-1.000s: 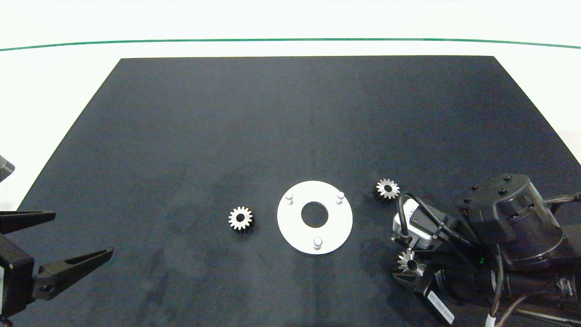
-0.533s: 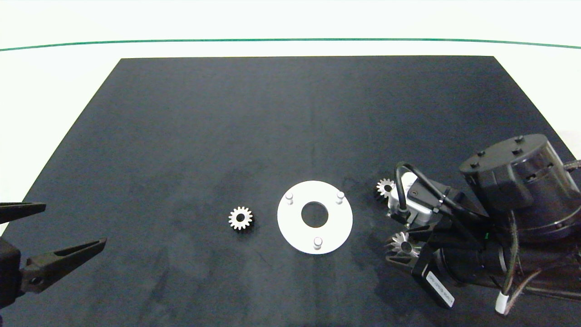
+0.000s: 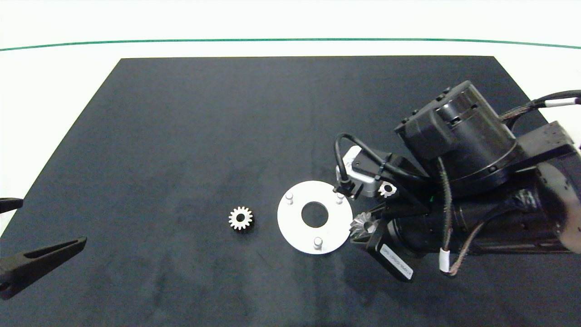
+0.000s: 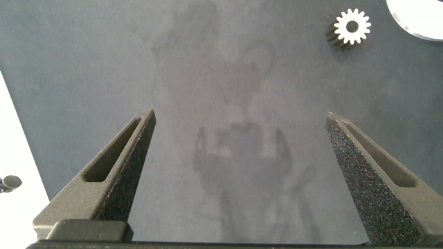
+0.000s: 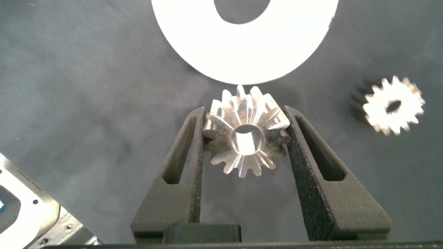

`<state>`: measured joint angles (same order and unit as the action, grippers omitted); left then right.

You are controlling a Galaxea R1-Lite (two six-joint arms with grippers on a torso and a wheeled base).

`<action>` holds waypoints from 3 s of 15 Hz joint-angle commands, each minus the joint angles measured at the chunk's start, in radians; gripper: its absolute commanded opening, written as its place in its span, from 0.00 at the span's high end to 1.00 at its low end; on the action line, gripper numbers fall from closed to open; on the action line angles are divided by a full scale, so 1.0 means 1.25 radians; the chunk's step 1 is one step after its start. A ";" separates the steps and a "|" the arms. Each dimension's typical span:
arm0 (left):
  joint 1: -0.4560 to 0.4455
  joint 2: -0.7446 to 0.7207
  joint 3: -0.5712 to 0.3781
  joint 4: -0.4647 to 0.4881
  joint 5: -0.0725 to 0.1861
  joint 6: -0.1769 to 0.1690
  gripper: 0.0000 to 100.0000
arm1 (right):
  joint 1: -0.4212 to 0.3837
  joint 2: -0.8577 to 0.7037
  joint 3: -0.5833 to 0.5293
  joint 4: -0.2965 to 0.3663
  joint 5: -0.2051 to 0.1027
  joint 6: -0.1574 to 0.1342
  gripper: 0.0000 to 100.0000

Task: Install three planetary gears onto the carrier pins

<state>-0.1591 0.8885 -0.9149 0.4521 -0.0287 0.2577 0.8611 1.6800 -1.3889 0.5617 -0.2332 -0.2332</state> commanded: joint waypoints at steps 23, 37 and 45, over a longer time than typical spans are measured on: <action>-0.004 0.002 -0.002 0.002 0.000 0.001 0.00 | 0.060 0.191 -0.153 0.030 -0.029 -0.012 0.99; -0.005 0.001 -0.002 0.002 0.000 0.001 0.00 | 0.065 0.199 -0.160 0.039 -0.049 -0.012 0.99; -0.005 0.002 -0.003 0.002 0.000 0.001 0.00 | 0.065 0.212 -0.163 0.034 -0.049 -0.012 0.00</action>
<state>-0.1657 0.8904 -0.9191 0.4513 -0.0291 0.2577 0.9413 1.9453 -1.5934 0.6009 -0.2934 -0.2466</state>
